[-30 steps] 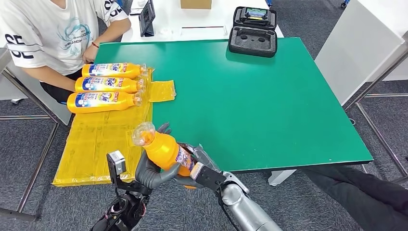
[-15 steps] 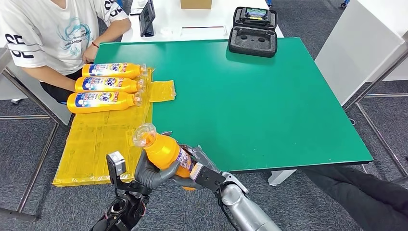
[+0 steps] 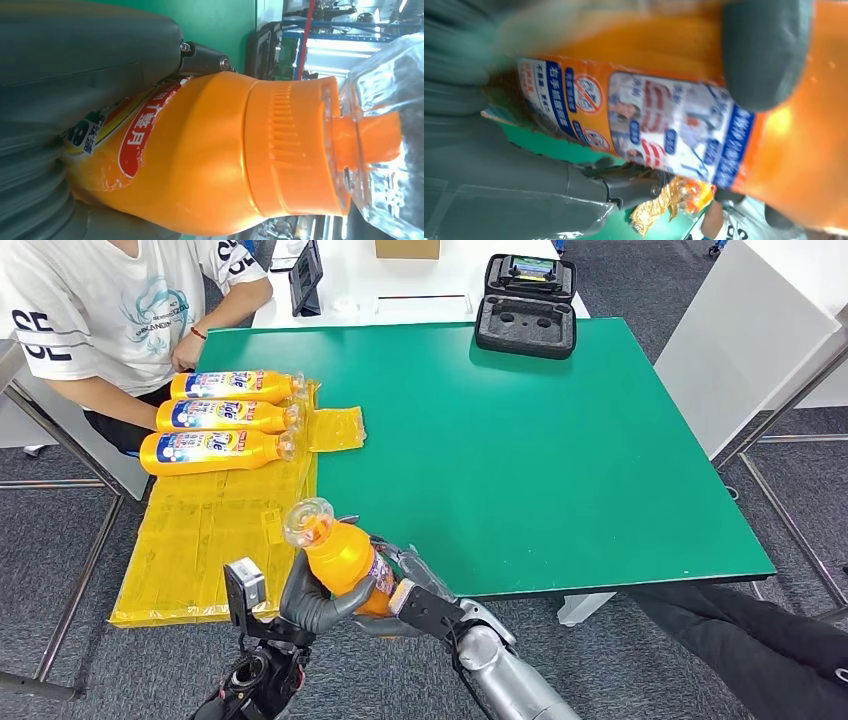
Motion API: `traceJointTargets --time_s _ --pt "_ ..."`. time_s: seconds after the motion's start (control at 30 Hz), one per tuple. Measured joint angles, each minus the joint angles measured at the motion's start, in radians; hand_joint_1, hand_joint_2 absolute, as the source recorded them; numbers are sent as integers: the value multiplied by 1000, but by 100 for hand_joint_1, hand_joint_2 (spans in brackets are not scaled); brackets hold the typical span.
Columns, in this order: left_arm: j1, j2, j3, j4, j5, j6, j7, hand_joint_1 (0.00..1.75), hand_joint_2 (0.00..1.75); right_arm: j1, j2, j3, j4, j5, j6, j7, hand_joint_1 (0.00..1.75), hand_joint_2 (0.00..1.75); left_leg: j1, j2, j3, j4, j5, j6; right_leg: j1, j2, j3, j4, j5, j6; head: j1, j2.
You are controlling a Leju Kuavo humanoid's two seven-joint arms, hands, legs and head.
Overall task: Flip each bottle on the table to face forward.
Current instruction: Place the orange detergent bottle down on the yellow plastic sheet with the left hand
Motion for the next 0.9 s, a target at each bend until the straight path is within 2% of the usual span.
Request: traceJointTargets --time_s 0.17,0.27,0.37,0.53,0.73,0.9 --pt "-7 -7 15 -1 -24 115 -31 175 175 18 0 -13 -61 -19 -13 17 0 0 0 0 0 0 0 0 0 0 0 0 0 0 0 0" --pt "-19 -9 55 -1 -19 181 -49 175 175 23 -5 -24 -103 -32 -23 20 0 0 0 0 0 0 0 0 0 0 0 0 0 0 0 0" --pt "-33 -1 114 -1 -13 207 -56 175 175 26 -17 -35 -144 -42 -27 22 0 0 0 0 0 0 0 0 0 0 0 0 0 0 0 0" --pt "-37 1 159 -4 -7 243 -73 175 175 33 -24 -39 -182 -64 -24 17 0 0 1 0 0 0 0 0 0 0 0 0 0 0 0 0" --pt "-70 16 275 -34 -3 360 -119 175 175 25 -32 -42 -205 -100 -4 7 0 0 1 1 0 0 0 0 0 1 0 0 0 -1 0 0" --pt "-146 34 371 -38 -85 465 -141 175 175 5 -32 -37 -205 -133 -4 -3 0 0 2 0 0 0 1 -1 1 1 0 1 2 -3 0 0"
